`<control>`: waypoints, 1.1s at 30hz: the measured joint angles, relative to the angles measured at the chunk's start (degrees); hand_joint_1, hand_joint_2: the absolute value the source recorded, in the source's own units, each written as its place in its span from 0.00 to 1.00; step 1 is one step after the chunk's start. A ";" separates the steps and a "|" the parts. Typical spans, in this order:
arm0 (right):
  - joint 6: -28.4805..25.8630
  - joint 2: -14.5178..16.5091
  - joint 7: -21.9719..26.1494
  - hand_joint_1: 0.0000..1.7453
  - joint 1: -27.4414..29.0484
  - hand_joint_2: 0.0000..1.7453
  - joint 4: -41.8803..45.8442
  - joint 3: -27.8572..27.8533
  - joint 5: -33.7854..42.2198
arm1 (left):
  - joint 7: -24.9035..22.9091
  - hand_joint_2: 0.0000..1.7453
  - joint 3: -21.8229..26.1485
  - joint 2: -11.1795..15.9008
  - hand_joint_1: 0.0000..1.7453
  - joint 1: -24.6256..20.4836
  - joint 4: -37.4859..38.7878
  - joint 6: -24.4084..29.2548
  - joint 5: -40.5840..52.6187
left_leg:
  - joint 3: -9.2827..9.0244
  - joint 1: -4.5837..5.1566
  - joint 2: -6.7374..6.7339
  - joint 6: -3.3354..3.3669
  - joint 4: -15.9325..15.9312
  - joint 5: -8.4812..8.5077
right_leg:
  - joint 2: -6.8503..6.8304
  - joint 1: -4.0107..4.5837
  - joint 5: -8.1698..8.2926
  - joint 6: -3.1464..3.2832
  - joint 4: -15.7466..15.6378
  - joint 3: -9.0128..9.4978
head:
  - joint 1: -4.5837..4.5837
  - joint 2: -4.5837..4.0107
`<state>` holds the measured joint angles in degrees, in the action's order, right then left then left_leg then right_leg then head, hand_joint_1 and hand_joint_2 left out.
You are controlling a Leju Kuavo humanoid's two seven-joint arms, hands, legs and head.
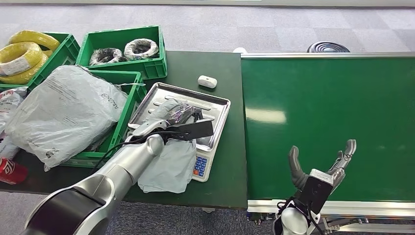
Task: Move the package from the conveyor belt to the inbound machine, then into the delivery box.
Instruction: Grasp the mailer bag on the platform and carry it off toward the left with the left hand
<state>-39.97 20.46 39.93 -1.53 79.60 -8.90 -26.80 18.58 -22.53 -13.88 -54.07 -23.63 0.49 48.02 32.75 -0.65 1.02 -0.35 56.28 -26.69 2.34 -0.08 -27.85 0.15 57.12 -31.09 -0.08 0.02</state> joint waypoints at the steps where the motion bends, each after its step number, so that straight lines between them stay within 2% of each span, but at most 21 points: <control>1: 0.00 0.00 0.00 0.00 0.05 1.00 0.00 -0.04 0.00 | -0.06 1.00 0.03 0.00 0.75 0.00 0.00 0.27 0.00 | 0.00 0.00 0.00 0.00 0.00 0.00 | 0.00 0.00 0.00 0.00 0.00 0.00 | 0.00 0.00; 14: 0.00 0.00 0.00 0.00 0.21 1.00 -0.02 -0.10 -0.13 | -0.09 1.00 0.36 0.09 0.76 0.13 -0.09 1.43 0.07 | 0.00 0.00 0.00 0.00 0.00 0.00 | 0.00 0.00 0.00 0.00 0.00 0.00 | -0.01 0.00; 18: 0.00 0.00 0.00 0.00 0.21 1.00 -0.02 -0.10 -0.16 | 0.08 1.00 0.48 0.09 0.84 0.16 -0.11 1.52 -0.23 | 0.01 0.00 0.00 0.00 0.00 0.00 | 0.00 0.00 0.00 0.00 0.00 0.00 | 0.00 0.00; 21: 0.01 0.02 0.00 0.00 0.20 1.00 -0.06 -0.02 -0.28 | 2.45 1.00 1.57 0.09 0.90 0.40 -0.56 1.07 -3.41 | 0.01 0.00 0.00 0.00 0.00 0.00 | 0.00 0.00 0.00 0.00 0.00 0.00 | 0.00 0.00; 26: 0.00 0.02 0.00 0.00 0.01 1.00 -0.52 0.42 -0.43 | 8.42 1.00 8.17 0.15 0.96 1.07 -3.61 0.11 -16.40 | 0.02 0.00 0.00 0.00 0.00 0.00 | 0.00 0.01 0.00 0.00 0.02 -0.01 | 0.01 0.00; 33: 0.01 0.02 0.00 0.00 -0.23 1.00 -1.20 0.60 -0.44 | 8.61 1.00 19.54 1.09 0.97 0.45 -9.52 6.98 -26.12 | 0.03 -0.01 0.00 0.00 0.00 0.01 | -0.02 0.02 0.00 0.00 0.02 -0.01 | 0.00 0.00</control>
<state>-39.96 20.48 39.93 -1.77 78.40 -8.31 -27.23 27.19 -2.98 -12.79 -53.62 -33.15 7.47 21.90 32.77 -0.66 1.03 -0.35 56.28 -26.68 2.32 -0.06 -27.85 0.15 57.14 -31.11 -0.08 0.02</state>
